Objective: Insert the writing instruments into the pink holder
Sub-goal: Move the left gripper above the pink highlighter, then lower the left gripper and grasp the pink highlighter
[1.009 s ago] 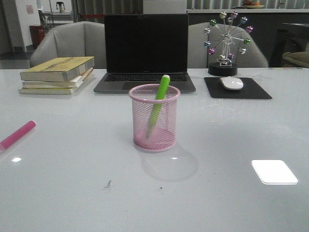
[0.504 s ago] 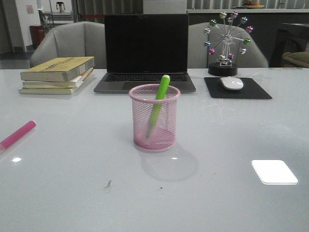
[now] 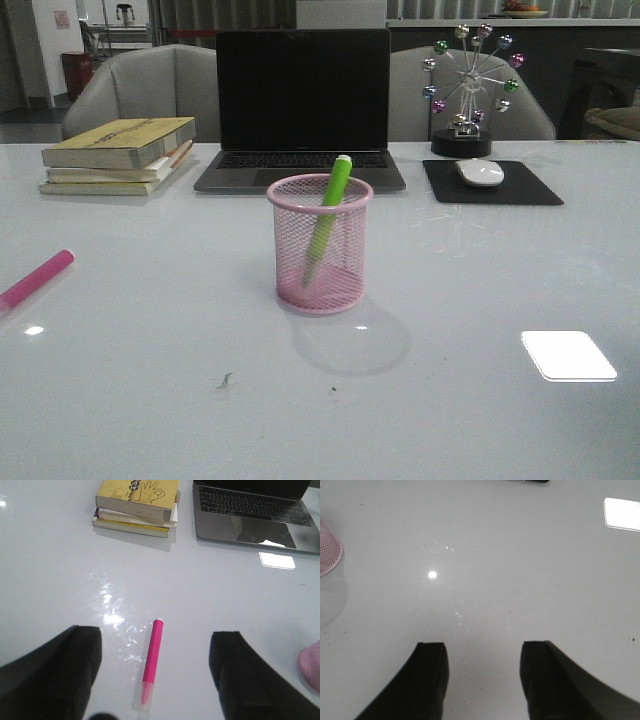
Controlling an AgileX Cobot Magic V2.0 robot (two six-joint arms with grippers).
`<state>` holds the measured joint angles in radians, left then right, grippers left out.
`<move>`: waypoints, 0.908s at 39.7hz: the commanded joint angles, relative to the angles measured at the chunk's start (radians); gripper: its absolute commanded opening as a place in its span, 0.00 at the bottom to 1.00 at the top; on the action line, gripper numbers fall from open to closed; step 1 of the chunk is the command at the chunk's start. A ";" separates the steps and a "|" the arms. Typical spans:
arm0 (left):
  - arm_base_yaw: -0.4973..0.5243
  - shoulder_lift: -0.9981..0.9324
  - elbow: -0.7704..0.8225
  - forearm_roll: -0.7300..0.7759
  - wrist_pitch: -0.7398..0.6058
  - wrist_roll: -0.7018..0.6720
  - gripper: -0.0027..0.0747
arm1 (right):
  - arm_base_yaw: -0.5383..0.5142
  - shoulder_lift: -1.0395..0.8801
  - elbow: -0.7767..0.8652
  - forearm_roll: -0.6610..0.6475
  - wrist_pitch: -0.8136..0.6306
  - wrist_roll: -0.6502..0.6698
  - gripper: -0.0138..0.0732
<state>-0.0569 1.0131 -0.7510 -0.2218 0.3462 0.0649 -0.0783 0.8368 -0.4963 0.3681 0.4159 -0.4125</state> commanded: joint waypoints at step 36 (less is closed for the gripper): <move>-0.103 0.688 -0.684 0.103 0.503 0.022 0.69 | 0.003 -0.013 -0.025 0.038 -0.064 -0.014 0.67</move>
<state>-0.1537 1.6856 -1.3617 -0.1243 0.8316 0.1018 -0.0758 0.8362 -0.4920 0.3867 0.4072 -0.4125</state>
